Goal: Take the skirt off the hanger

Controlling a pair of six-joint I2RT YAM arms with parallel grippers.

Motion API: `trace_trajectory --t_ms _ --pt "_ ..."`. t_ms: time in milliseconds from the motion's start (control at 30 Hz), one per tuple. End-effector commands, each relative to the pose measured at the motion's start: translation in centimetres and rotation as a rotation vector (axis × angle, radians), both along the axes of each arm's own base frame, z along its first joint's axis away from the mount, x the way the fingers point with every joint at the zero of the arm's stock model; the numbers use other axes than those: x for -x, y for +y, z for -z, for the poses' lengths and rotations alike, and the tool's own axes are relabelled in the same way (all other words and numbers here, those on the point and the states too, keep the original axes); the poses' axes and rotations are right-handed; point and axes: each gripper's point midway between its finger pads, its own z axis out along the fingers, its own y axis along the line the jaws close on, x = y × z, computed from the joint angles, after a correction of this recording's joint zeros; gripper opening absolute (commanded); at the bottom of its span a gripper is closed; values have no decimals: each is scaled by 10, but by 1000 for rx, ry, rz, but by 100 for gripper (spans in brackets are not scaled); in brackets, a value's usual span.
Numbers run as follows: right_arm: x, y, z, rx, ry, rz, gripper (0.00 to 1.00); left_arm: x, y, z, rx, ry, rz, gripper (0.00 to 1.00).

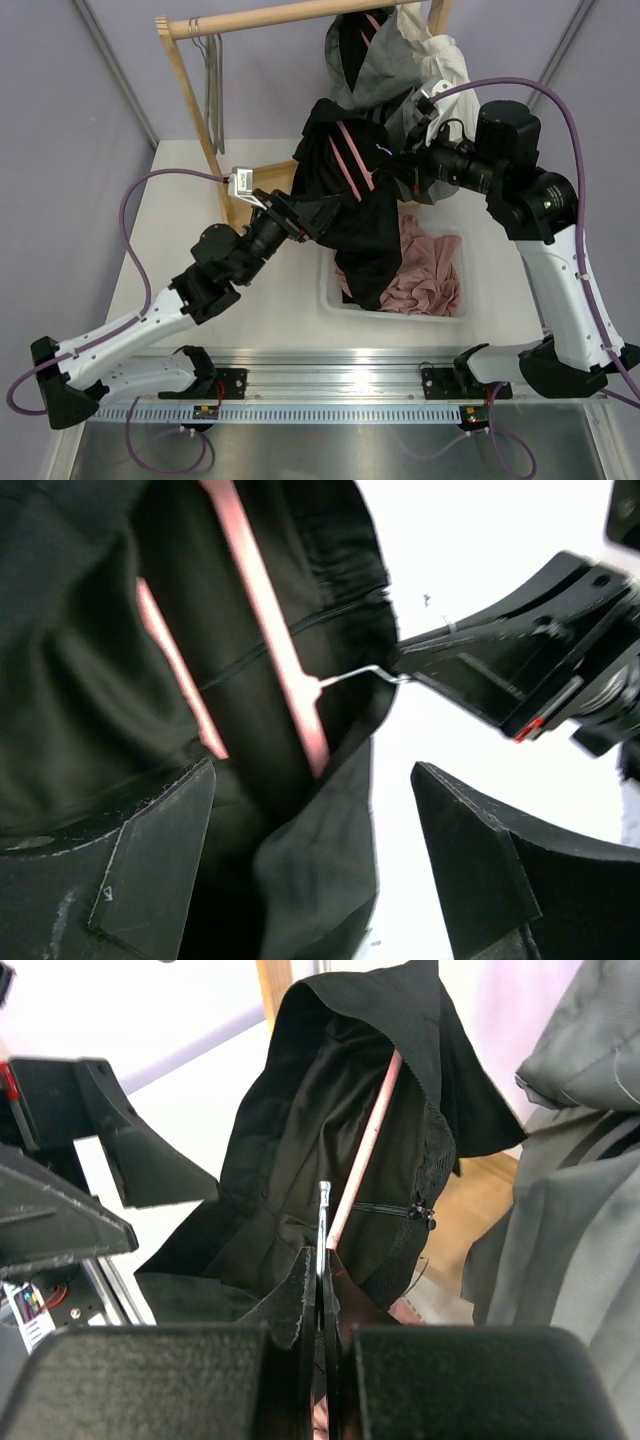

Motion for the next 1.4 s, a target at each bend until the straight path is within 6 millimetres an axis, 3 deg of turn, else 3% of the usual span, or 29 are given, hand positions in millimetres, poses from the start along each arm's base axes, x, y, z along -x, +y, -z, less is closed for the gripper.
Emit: trace_trajectory --t_ms 0,167,200,267,400,533,700,833,1033,1233,1367 --pt "17 2 -25 -16 -99 -85 0 4 14 6 -158 -57 -38 84" --pt "35 7 3 15 -26 -178 0 2 31 15 -387 -99 -88 82" --pt "36 7 8 24 -22 -187 0 4 34 6 -401 -114 -95 82" --pt "40 6 20 42 5 -201 0 2 40 18 -517 -117 -113 81" --pt "46 2 36 85 11 -220 0 4 67 27 -703 -113 -216 80" --pt "50 0 52 125 26 -239 0 11 90 34 -749 -106 -269 80" --pt "58 7 60 121 69 -305 0 4 88 65 -855 -56 -283 79" --pt "62 7 65 112 87 -317 0 -7 89 67 -866 -39 -346 73" --pt "65 5 69 109 92 -312 0 -17 65 64 -867 -68 -325 71" --pt "68 7 74 99 106 -320 0 -42 57 68 -916 -51 -386 52" --pt "69 3 80 117 103 -308 0 -62 66 73 -935 -22 -420 11"
